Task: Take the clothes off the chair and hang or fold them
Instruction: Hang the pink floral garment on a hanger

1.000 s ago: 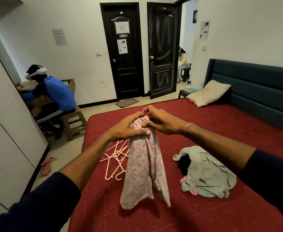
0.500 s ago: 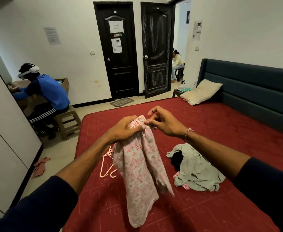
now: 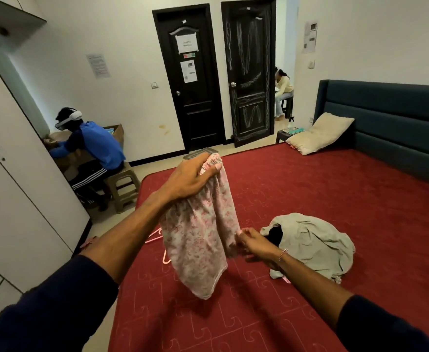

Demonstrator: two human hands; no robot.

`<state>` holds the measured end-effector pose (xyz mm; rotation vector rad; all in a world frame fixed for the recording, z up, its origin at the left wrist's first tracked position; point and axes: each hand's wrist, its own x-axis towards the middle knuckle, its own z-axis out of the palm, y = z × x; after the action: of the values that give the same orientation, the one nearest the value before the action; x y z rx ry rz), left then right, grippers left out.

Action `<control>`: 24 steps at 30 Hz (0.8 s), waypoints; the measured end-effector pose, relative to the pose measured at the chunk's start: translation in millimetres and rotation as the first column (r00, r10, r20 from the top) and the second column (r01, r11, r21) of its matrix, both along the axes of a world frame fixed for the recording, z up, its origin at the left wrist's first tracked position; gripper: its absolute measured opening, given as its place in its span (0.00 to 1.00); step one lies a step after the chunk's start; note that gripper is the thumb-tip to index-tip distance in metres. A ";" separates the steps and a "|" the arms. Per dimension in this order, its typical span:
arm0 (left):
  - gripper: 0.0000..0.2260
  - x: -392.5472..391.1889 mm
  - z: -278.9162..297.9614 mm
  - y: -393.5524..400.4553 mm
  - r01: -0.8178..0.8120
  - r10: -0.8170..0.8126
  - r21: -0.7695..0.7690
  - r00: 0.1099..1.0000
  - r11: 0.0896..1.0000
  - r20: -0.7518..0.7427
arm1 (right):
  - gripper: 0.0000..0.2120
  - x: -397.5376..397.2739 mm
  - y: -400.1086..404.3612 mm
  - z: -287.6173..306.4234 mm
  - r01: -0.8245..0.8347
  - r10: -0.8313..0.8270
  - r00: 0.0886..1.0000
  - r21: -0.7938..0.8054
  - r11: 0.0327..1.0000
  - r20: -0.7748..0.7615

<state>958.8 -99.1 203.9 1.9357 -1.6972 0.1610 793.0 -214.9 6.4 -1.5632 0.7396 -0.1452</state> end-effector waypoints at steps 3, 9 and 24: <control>0.12 -5.6 11.7 7.8 -0.062 0.063 -0.010 0.998 0.998 0.013 | 0.16 12.6 1.7 -0.9 0.081 -0.105 0.988 0.197 0.977 0.115; 0.11 -13.7 31.6 28.7 -0.197 0.199 -0.065 0.980 0.978 0.030 | 0.30 16.8 16.0 2.3 0.058 -0.186 0.966 0.548 0.835 0.182; 0.13 -18.6 22.4 80.6 -0.392 0.356 -0.150 0.908 0.908 -0.222 | 0.22 -14.2 7.6 13.9 0.085 -0.342 0.837 0.517 0.852 0.427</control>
<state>940.1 -18.5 226.4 2.0395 -1.1290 0.2637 778.7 -207.3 20.3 -0.8924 0.4791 -0.4914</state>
